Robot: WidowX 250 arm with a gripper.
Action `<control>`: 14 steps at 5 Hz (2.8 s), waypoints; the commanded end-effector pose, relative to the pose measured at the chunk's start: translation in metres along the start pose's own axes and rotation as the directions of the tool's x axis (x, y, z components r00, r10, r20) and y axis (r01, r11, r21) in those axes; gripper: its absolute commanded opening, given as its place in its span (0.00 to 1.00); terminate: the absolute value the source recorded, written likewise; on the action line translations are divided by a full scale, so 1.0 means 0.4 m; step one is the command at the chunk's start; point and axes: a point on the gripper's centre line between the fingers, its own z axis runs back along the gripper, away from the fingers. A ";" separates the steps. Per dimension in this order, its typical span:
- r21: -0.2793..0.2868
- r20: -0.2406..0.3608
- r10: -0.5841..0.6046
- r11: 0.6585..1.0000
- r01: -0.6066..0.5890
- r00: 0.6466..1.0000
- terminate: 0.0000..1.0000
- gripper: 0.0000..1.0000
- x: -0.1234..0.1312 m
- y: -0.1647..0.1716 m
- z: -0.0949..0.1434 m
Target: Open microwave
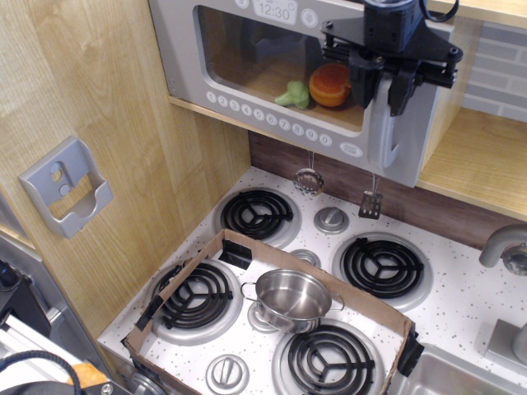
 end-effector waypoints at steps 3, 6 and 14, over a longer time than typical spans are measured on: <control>0.043 -0.049 0.154 0.987 -0.152 0.987 0.00 1.00 -0.112 -0.046 0.069; -0.195 -0.055 -0.090 0.978 0.078 0.994 0.00 1.00 -0.246 -0.209 0.082; -0.099 0.085 -0.365 0.923 0.372 0.927 0.00 1.00 0.088 -0.164 0.003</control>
